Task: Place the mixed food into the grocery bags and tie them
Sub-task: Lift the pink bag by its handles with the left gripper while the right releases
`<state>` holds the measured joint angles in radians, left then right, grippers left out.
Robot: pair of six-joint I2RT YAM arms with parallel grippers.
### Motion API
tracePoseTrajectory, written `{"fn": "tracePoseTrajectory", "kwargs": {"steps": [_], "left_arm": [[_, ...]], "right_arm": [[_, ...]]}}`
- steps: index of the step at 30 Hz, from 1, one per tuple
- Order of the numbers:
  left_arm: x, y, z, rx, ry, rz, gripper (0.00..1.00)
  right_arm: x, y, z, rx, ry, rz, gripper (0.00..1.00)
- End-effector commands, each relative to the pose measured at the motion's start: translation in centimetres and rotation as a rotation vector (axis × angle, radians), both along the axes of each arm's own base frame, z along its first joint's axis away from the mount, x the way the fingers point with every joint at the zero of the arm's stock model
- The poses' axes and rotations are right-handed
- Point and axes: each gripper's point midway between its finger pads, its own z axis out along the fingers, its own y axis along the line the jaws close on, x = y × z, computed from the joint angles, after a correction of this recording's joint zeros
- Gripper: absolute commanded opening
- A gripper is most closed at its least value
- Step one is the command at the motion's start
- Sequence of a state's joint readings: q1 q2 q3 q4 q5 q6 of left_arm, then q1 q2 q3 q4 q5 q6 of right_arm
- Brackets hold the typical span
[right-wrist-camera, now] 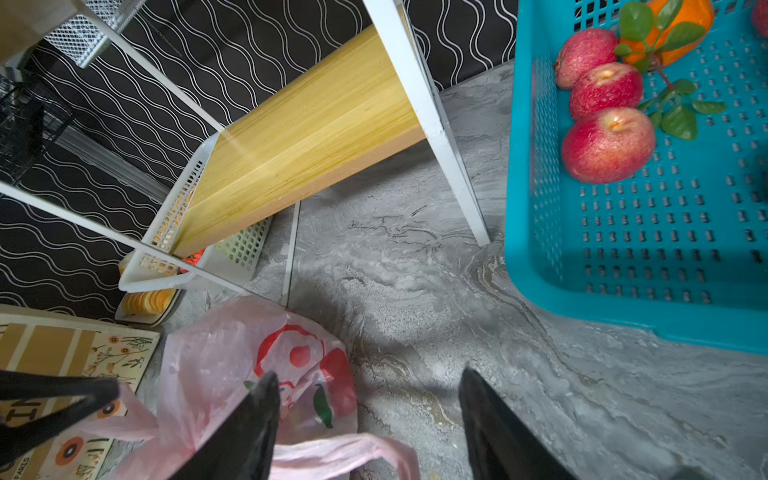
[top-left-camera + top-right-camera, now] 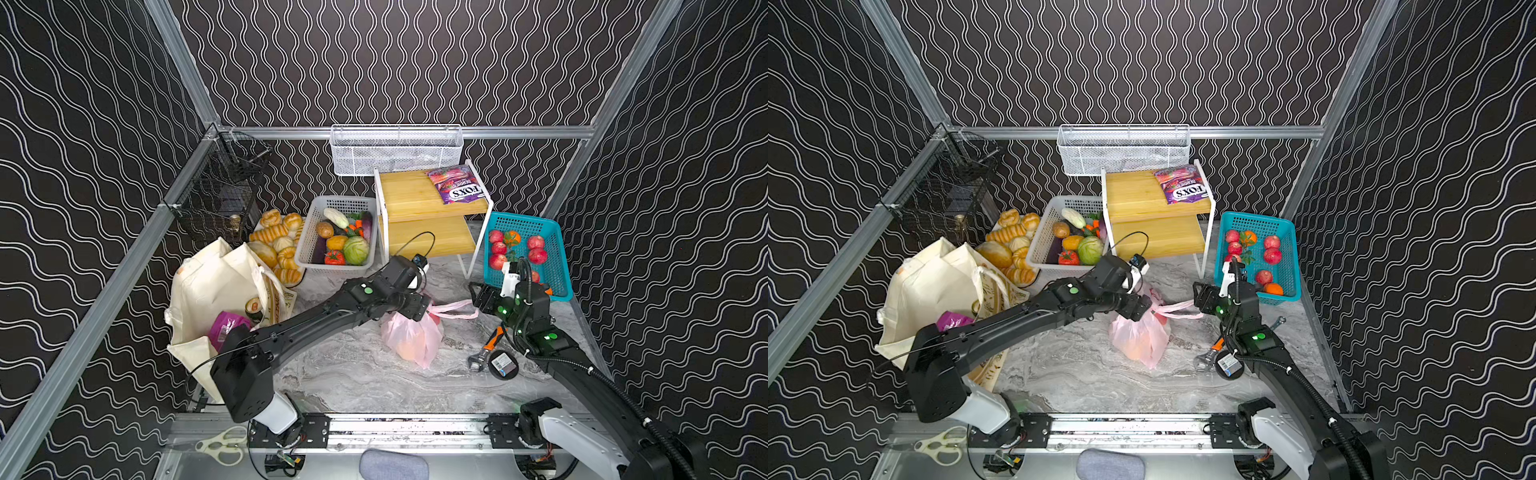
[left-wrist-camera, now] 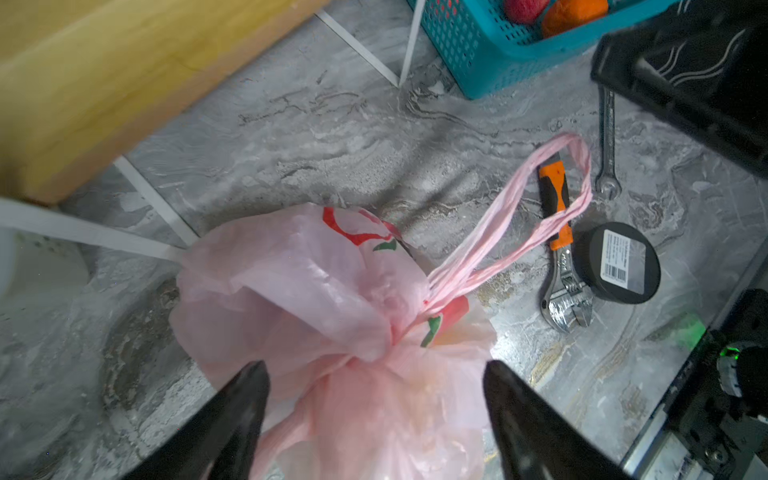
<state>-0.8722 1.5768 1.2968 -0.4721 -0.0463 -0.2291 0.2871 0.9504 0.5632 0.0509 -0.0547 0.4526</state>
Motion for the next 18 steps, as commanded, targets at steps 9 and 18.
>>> {"fn": "tracePoseTrajectory", "kwargs": {"steps": [9, 18], "left_arm": [[0.7, -0.5, -4.5, 0.206, 0.057, 0.050, 0.96], [0.6, 0.3, -7.4, 0.330, 0.084, 0.027, 0.81]], "right_arm": [[0.4, 0.2, 0.8, 0.001, -0.028, 0.005, 0.69], [0.5, 0.2, 0.8, -0.001, -0.029, 0.007, 0.69]]}}
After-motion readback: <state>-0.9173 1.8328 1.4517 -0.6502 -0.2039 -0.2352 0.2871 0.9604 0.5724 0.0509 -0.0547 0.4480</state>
